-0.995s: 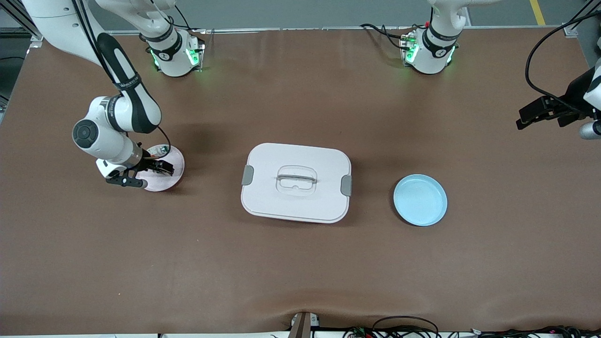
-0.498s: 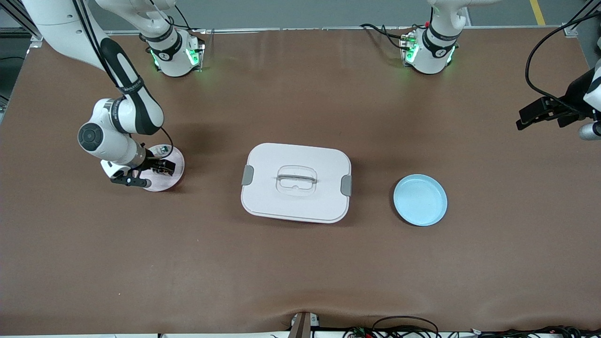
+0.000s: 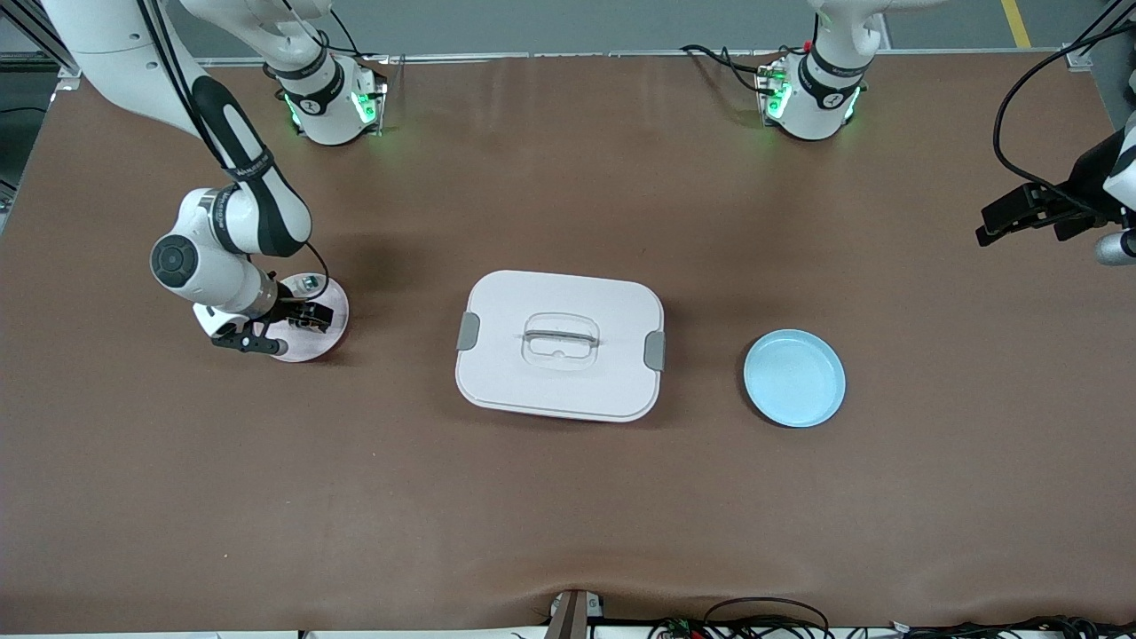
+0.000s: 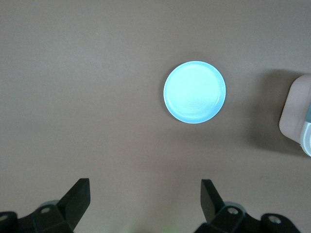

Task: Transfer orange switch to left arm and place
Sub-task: 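Close the right gripper on the orange switch, then lift the switch over the box with the right gripper while the left gripper approaches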

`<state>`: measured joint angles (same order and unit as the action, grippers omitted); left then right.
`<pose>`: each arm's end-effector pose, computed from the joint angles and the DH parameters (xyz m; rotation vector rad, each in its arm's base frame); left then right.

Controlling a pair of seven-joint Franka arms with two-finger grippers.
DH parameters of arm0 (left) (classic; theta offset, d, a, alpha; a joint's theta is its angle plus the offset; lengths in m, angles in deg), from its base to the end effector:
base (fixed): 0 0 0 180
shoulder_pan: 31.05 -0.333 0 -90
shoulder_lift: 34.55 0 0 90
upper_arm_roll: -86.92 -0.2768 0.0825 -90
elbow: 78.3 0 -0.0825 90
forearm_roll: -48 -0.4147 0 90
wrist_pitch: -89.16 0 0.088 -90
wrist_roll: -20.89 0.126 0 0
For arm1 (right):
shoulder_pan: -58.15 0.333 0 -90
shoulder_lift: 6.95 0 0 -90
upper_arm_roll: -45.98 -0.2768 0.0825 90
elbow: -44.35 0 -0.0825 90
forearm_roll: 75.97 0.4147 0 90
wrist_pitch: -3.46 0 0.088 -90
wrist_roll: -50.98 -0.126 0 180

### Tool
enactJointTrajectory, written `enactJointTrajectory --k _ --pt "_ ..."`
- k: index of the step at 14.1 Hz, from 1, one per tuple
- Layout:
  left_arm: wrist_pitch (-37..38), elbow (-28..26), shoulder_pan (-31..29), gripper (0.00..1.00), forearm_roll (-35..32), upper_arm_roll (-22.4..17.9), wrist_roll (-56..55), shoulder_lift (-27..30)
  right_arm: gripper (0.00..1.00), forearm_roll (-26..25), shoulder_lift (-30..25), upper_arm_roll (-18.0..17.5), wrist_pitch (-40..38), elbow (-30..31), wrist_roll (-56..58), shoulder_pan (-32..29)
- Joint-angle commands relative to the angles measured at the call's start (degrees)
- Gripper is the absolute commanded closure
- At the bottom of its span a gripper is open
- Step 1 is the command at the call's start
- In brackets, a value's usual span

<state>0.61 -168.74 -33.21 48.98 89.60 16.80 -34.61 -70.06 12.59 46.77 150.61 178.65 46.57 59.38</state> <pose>0.5818 -0.0075 0.5597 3.1238 0.0971 -0.0542 0.4999 0.0026 0.0950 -3.0853 0.2453 0.1832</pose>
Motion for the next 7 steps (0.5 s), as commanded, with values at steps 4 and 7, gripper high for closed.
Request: enactJointTrajectory --k 4,7 --pt "0.7 0.3 -0.1 0.0 0.2 0.0 0.7 -0.4 1.0 1.1 0.2 0.1 -0.3 -0.9 -1.2 0.4" --pt "0.7 -0.6 -0.1 0.0 2.1 0.2 0.7 -0.2 1.0 2.3 0.1 0.0 -2.0 -2.8 -3.7 0.5"
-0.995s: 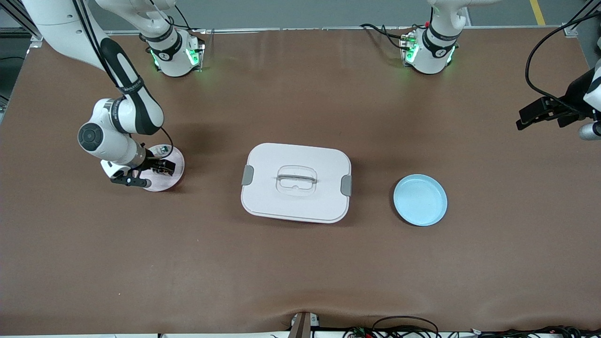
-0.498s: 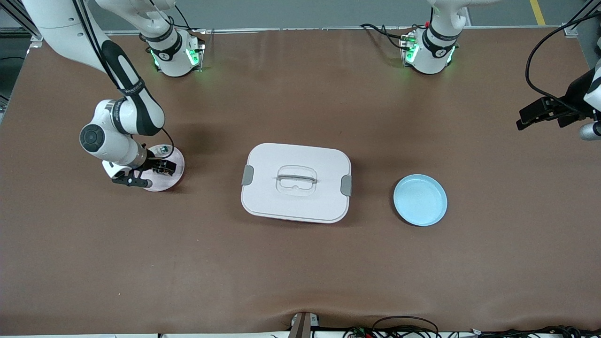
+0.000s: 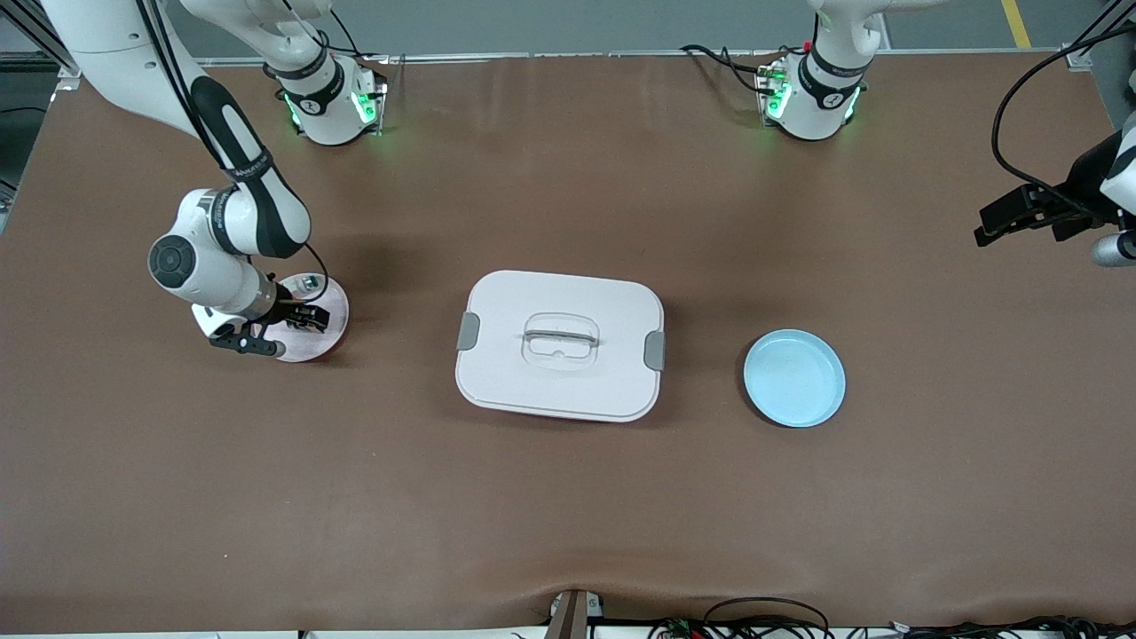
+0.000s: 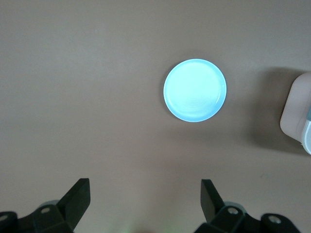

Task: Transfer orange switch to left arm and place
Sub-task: 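Lift the switch over the box with the right gripper while the left gripper approaches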

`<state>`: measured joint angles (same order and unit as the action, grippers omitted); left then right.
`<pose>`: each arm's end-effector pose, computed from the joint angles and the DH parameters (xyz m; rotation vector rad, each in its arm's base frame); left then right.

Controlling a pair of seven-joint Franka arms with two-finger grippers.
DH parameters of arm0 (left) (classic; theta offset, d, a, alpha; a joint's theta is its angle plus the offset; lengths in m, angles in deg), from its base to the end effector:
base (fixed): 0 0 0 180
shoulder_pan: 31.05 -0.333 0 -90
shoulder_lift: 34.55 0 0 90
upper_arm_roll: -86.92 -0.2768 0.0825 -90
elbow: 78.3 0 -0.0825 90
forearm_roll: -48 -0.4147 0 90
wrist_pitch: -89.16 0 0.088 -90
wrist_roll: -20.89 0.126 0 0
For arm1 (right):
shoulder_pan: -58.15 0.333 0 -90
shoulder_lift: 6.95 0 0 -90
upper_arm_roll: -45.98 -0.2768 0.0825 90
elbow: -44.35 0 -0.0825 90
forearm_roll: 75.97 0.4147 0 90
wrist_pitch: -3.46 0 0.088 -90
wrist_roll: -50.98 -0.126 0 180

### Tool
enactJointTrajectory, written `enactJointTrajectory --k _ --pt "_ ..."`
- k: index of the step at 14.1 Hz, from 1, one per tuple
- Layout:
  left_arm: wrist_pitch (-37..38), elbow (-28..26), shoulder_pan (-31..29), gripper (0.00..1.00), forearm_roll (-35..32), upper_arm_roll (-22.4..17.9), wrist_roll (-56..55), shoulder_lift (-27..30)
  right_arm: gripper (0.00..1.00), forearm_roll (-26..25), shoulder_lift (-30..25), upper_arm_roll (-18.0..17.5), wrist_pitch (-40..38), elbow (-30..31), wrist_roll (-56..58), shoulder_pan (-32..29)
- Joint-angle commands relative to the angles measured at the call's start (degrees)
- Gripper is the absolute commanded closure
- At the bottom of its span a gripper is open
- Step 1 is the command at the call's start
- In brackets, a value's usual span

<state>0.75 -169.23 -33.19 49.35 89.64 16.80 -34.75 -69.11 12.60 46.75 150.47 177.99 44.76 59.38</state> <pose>0.5816 -0.0089 0.5538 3.1174 0.0954 -0.0755 0.5049 0.0028 0.0986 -3.0720 0.3144 0.1708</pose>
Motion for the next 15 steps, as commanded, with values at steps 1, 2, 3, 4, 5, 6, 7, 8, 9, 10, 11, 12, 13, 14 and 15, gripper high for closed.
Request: enactJointTrajectory --k 1,2,3,4,5,6,7,8,9,10,11,12,13,14,15 --pt "0.0 -0.1 -0.7 0.0 5.6 0.0 0.7 -0.1 1.0 1.5 0.0 -0.2 -6.6 -4.8 -4.6 0.6" --pt "-0.4 -0.2 -2.2 0.0 8.8 0.1 0.8 0.1 1.0 1.6 -0.2 -0.8 -13.5 -8.8 -8.4 0.9" --pt "-0.4 -0.2 -2.6 0.0 10.7 0.1 0.8 0.3 1.0 1.8 -0.2 -1.1 -19.9 -13.2 -11.7 1.5" --pt "-0.4 -0.3 -2.6 0.0 12.0 0.2 0.8 0.4 1.0 1.8 -0.1 -1.2 -24.6 -17.0 -13.8 1.7" --pt "-0.4 -1.0 -2.4 0.0 13.5 0.4 0.8 0.6 1.0 3.2 -0.2 -1.2 -27.8 -19.4 -14.5 1.8" --pt "-0.4 -1.8 -2.3 0.0 16.2 0.5 0.6 0.9 1.0 6.3 -0.2 -1.2 -30.0 -20.9 -14.5 1.8" --pt "-0.9 -3.8 -2.3 0.0 19.7 0.6 0.4 2.3 1.0 10.2 -0.3 -1.1 -32.3 -22.3 -14.6 1.8" --pt "-2.5 -6.3 -2.3 0.0 22.9 0.6 0.4 4.1 1.0 13.3 -0.5 -1.1 -34.1 -23.3 -15.3 1.8" --pt "-5.0 -9.1 -2.3 0.0 25.3 1.6 0.3 6.3 1.0 15.8 -0.7 -1.1 -35.6 -24.6 -17.7 1.8" --pt "-7.1 -12.1 -2.4 0.0 27.1 2.8 -0.2 8.3 1.0 17.5 -0.7 -1.3 -37.4 -26.4 -21.5 2.2" --pt "-9.3 -15.7 -2.4 0.0 28.7 3.6 -0.2 10.4 1.0 18.5 -0.6 -1.3 -39.3 -29.0 -26.2 3.8" --pt "-11.5 -19.0 -2.4 0.0 30.3 4.2 -0.2 12.5 1.0 19.2 -0.4 -1.2 -40.9 -31.7 -30.9 5.3" --pt "-13.5 -21.9 -2.3 0.0 31.7 5.1 -0.2 14.5 1.0 20.1 -0.3 -1.2 -41.5 -34.1 -35.7 6.8" --pt "-15.4 -24.5 -2.3 0.0 32.0 6.9 0.3 15.9 1.0 21.4 -0.2 -1.2 -41.6 -36.1 -40.3 7.7" --pt "-18.9 -27.9 -2.3 0.0 32.0 9.3 0.6 17.2 1.0 23.8 -0.2 -1.2 -41.6 -37.8 -44.6 8.6"
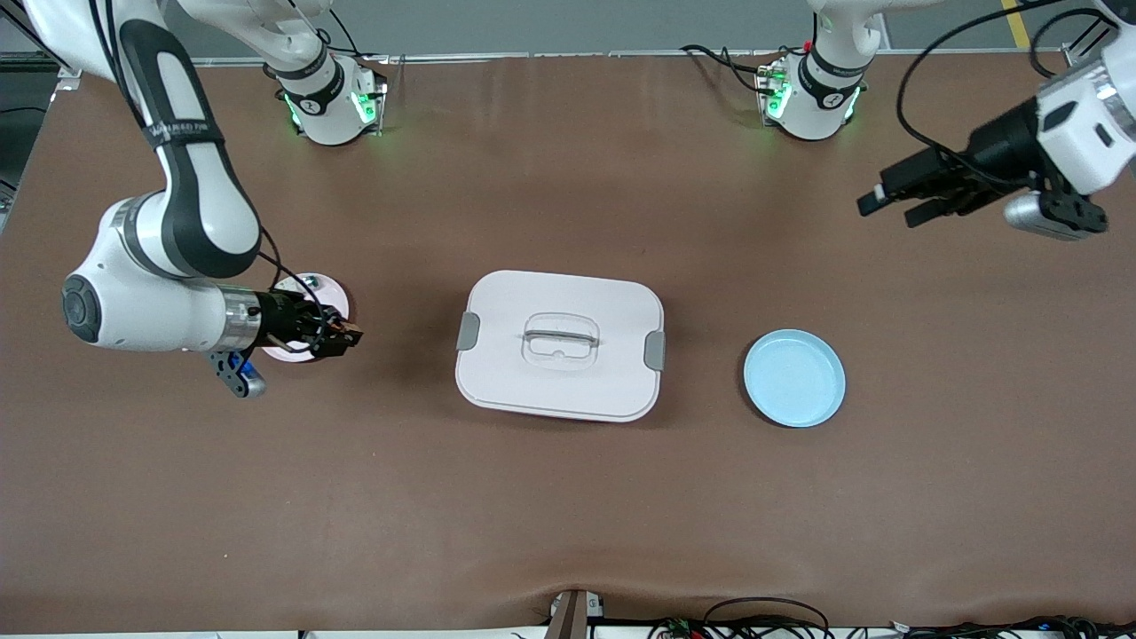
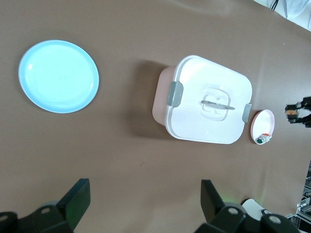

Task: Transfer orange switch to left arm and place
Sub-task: 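Lift the switch over the box with the right gripper while the left gripper approaches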

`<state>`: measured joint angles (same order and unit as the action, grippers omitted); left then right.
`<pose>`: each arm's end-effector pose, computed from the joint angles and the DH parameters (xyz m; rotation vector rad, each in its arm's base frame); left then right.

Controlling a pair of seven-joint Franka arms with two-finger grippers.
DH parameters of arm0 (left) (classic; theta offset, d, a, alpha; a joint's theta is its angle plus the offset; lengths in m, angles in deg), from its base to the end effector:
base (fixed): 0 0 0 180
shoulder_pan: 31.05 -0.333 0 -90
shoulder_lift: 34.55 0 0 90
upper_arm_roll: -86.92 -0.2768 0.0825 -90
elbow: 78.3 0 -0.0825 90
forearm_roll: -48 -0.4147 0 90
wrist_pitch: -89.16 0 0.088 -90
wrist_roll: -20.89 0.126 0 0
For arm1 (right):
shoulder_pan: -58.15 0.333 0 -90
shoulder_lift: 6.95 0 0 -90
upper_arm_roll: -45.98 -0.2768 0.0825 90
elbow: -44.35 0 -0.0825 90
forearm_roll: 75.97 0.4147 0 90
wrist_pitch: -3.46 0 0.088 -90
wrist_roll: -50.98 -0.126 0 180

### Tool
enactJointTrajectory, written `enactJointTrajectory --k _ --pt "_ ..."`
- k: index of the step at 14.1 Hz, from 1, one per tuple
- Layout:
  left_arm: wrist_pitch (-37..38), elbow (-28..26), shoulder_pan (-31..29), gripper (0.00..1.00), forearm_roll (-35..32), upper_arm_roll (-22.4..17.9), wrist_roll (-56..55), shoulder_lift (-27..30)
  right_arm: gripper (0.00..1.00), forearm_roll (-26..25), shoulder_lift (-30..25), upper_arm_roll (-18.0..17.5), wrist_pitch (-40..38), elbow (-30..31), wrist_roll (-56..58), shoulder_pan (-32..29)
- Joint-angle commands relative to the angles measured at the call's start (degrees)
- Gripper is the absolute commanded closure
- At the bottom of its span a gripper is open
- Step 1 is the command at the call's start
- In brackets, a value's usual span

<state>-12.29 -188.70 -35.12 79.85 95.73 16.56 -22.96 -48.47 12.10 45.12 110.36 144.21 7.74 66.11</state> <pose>0.5376 -0.1051 0.5296 2.6205 0.1256 0.0052 0.6221 0.1405 0.3075 -2.5646 1.0724 0.5404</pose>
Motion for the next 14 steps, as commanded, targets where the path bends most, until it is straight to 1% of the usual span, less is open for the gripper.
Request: enactJointTrajectory --k 1,3,6,7,9,11,13,14 --pt "-9.0 -11.2 -0.4 0.0 2.1 5.2 0.8 6.1 1.0 5.4 0.5 0.4 -1.5 -5.8 -12.0 3.0" --pt "-10.8 -12.3 -0.4 0.0 5.1 8.4 0.9 5.9 1.0 7.6 0.7 0.4 -1.5 -9.0 -20.9 5.5" --pt "-10.9 -11.6 -0.1 0.0 9.3 11.7 1.1 5.4 1.0 7.7 1.6 0.4 -1.0 -11.9 -30.8 11.1" --pt "-11.1 -11.0 -0.1 0.0 10.9 13.0 1.1 5.1 1.0 7.7 3.0 0.4 -1.0 -13.5 -34.1 13.1" --pt "-11.4 -9.5 0.0 0.0 12.6 13.7 1.1 3.9 1.0 7.7 6.0 0.4 -0.7 -17.7 -41.4 16.1" --pt "-11.8 -6.4 -0.1 0.0 12.6 16.4 1.0 1.0 1.0 7.7 8.5 0.4 0.8 -22.1 -47.4 18.9" --pt "-11.8 -3.0 0.3 0.0 13.1 17.0 1.0 -3.3 1.0 7.8 10.6 0.4 2.8 -25.8 -51.8 21.0" --pt "-11.8 -1.3 0.6 0.0 13.9 17.5 1.0 -5.6 1.0 9.1 11.2 0.4 3.6 -26.9 -53.2 21.7"
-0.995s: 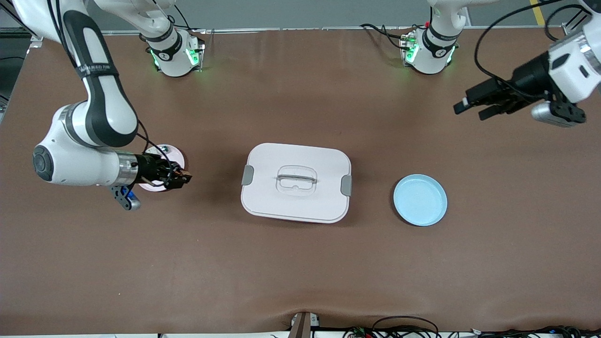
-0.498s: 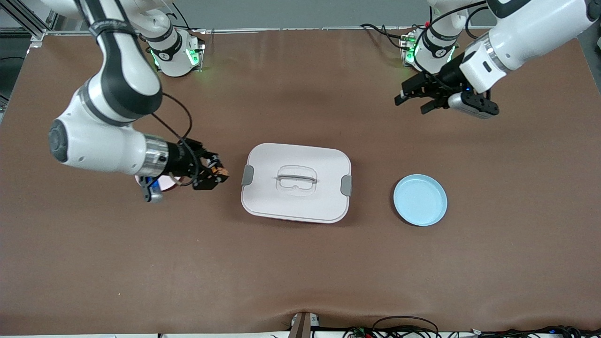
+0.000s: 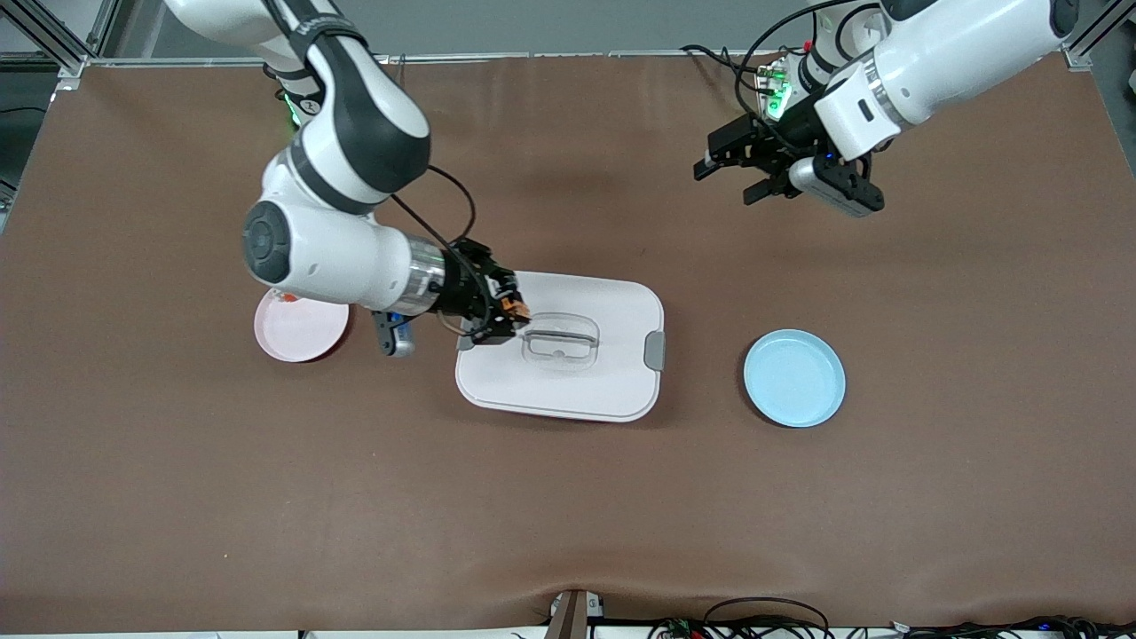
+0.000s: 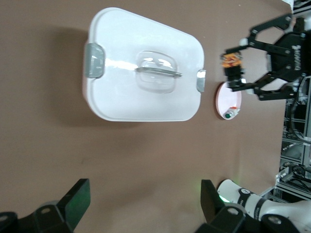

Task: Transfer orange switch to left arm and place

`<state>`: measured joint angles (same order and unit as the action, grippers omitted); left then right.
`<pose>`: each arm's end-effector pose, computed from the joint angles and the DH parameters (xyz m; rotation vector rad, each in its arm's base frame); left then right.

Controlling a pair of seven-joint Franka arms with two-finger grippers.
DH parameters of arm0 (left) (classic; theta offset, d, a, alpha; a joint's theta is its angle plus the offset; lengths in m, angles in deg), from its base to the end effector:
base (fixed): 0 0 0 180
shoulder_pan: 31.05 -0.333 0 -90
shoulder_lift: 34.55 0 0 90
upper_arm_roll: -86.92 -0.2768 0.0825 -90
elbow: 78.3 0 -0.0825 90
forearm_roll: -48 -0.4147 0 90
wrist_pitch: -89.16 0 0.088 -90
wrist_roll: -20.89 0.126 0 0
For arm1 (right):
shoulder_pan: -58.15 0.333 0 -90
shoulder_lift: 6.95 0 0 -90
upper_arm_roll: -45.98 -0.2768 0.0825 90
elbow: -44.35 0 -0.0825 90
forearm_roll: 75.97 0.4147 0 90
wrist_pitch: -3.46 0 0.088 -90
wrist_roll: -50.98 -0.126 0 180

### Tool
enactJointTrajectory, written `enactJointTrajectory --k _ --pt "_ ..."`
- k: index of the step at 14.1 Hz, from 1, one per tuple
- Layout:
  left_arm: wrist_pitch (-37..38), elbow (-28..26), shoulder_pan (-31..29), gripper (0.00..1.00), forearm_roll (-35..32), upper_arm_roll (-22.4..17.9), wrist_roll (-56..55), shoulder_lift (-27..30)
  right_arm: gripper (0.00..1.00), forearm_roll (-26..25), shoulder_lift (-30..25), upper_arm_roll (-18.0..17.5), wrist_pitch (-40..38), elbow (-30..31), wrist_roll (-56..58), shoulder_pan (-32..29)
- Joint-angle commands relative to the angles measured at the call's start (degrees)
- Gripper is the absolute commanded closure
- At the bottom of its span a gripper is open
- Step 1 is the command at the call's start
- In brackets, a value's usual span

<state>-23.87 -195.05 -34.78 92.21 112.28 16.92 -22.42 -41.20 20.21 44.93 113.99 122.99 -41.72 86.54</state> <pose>0.4959 -0.2681 0.4898 2.4908 -0.0510 -0.0137 0.6068 0.3972 0.4052 -2.1588 1.6436 0.6604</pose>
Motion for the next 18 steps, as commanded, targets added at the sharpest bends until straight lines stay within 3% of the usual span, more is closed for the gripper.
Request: enactJointTrajectory --k 1,5,8,13,18 --pt "-0.3 6.6 0.6 0.0 2.4 1.3 0.7 -8.3 1.0 3.7 3.9 0.6 1.3 -6.9 -5.2 1.5" --pt "1.6 13.7 0.4 0.0 3.0 1.4 1.3 -17.9 1.0 4.3 4.3 0.6 2.0 -7.8 -6.3 2.1" --pt "1.0 13.8 0.6 0.0 7.9 1.4 3.3 -19.2 1.0 4.2 4.8 0.7 2.2 -7.8 -13.0 4.1" --pt "-1.8 13.8 1.7 0.0 10.1 1.4 3.6 -20.9 1.0 4.3 6.6 0.7 5.0 -7.9 -15.9 4.8" --pt "-6.2 13.8 4.9 0.0 10.3 1.4 6.3 -24.2 1.0 9.3 7.4 0.7 5.4 -8.6 -20.4 5.0"
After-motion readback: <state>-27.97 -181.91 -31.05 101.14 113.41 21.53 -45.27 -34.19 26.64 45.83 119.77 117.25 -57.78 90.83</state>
